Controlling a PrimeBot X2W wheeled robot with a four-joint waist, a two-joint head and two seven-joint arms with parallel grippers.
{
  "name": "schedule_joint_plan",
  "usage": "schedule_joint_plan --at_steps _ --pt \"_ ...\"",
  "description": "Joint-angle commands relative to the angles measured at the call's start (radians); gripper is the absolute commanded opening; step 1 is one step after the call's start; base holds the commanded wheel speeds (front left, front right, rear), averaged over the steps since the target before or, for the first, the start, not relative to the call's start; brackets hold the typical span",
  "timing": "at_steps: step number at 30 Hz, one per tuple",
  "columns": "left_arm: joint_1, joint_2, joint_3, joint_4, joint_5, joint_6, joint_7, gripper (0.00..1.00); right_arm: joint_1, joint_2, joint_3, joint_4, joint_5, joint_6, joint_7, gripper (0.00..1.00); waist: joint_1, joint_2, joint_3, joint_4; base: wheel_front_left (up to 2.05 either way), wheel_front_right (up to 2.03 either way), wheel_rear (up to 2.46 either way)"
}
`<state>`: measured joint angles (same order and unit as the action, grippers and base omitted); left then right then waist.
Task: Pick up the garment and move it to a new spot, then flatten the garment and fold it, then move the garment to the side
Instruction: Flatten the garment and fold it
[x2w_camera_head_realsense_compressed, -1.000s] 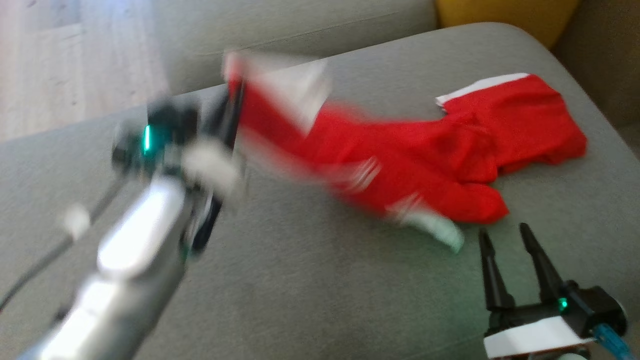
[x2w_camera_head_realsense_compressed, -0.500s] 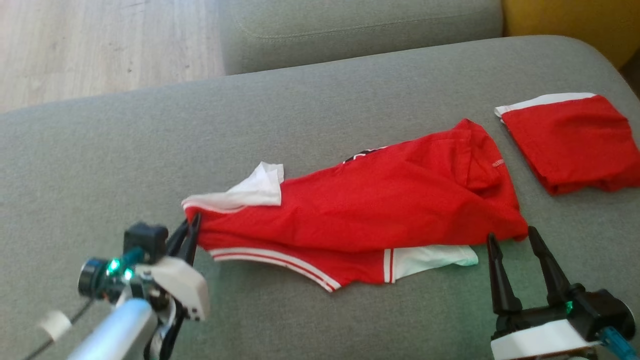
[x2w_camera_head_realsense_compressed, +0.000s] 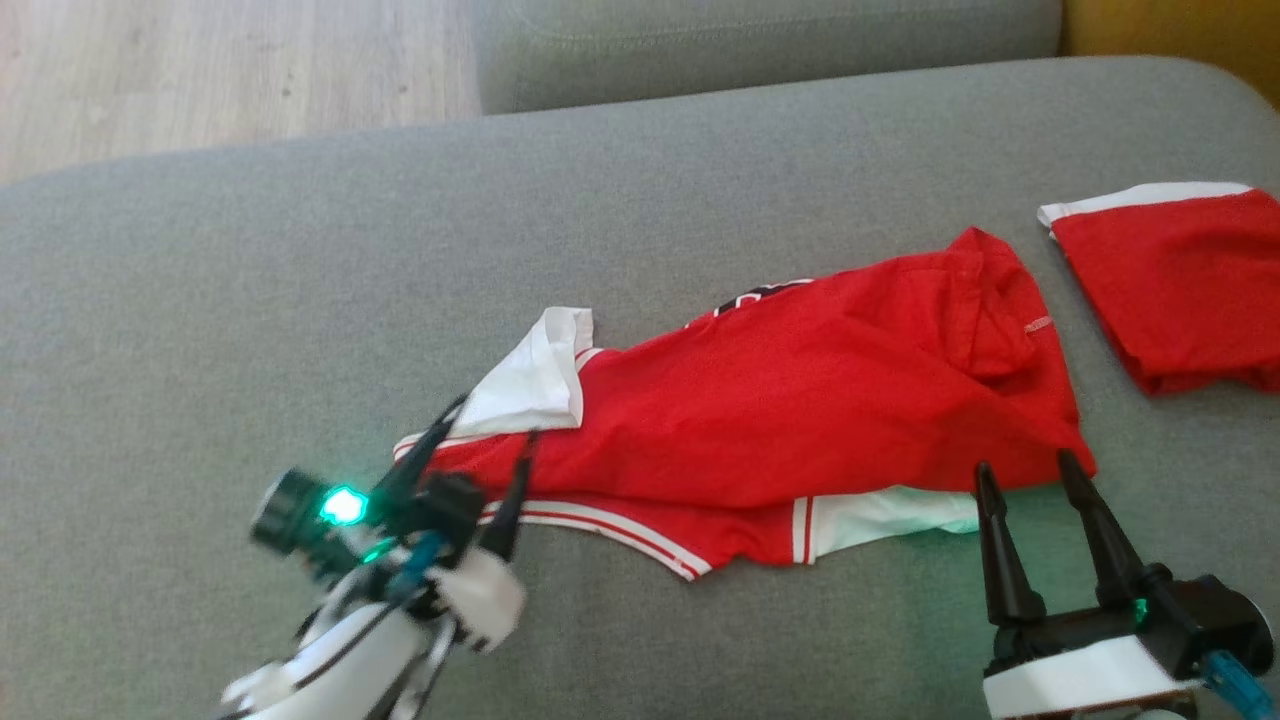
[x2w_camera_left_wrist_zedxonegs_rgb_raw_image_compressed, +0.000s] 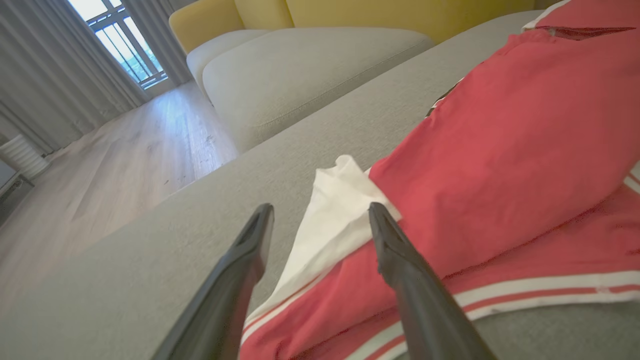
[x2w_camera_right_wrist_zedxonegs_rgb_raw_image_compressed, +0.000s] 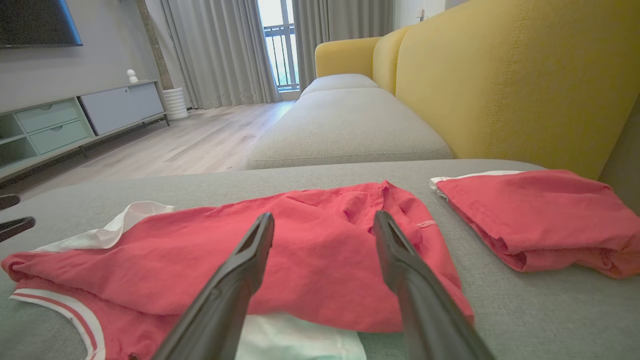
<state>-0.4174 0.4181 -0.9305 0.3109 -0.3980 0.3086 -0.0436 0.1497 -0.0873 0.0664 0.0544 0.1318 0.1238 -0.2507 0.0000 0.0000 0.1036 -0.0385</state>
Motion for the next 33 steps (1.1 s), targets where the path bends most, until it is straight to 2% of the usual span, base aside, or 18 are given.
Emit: schedule_joint_plan --at_steps 1,11,20,21,22,23,29,33 --pt "-0.071 0.003 0.021 -0.022 0.019 0.005 0.006 1.0 -0.043 -0.021 0.029 -0.033 -0.004 0.007 -0.011 1.0 0.0 0.0 0.011 0.004 0.0 0.0 0.0" --pt "-0.183 -0.098 -0.086 0.12 0.096 -0.052 0.053 1.0 -0.061 -0.028 0.045 -0.03 0.001 0.007 -0.011 1.0 0.0 0.0 0.046 0.002 0.0 0.0 0.0" --pt "-0.249 -0.157 -0.092 0.296 0.098 -0.06 0.042 1.0 -0.078 -0.033 0.049 -0.029 0.002 0.007 -0.011 1.0 0.0 0.0 0.074 -0.019 0.0 0.0 0.0" --pt "-0.251 -0.161 -0.091 0.307 0.096 -0.061 0.035 0.5 -0.078 -0.034 0.049 -0.028 0.002 0.007 -0.011 1.0 0.0 0.0 0.073 -0.02 0.0 0.0 0.0" --pt "-0.252 -0.164 -0.089 0.315 0.092 -0.062 0.025 0.29 -0.077 -0.034 0.048 -0.027 0.002 0.007 -0.011 1.0 0.0 0.0 0.07 -0.022 0.0 0.0 0.0" --pt "-0.25 -0.167 -0.088 0.322 0.088 -0.063 0.018 0.0 -0.075 -0.034 0.047 -0.026 0.002 0.007 -0.011 1.0 0.0 0.0 0.066 -0.022 0.0 0.0 0.0" --pt "-0.232 -0.171 -0.069 0.326 0.063 -0.051 -0.019 0.0 -0.065 -0.034 0.043 -0.026 -0.002 0.007 -0.011 1.0 0.0 0.0 0.043 -0.016 0.0 0.0 0.0" --pt "-0.217 -0.148 -0.046 0.291 0.047 -0.03 -0.045 0.0 -0.066 -0.047 0.044 -0.034 -0.008 0.007 -0.011 1.0 0.0 0.0 0.037 0.004 0.0 0.0 0.0"
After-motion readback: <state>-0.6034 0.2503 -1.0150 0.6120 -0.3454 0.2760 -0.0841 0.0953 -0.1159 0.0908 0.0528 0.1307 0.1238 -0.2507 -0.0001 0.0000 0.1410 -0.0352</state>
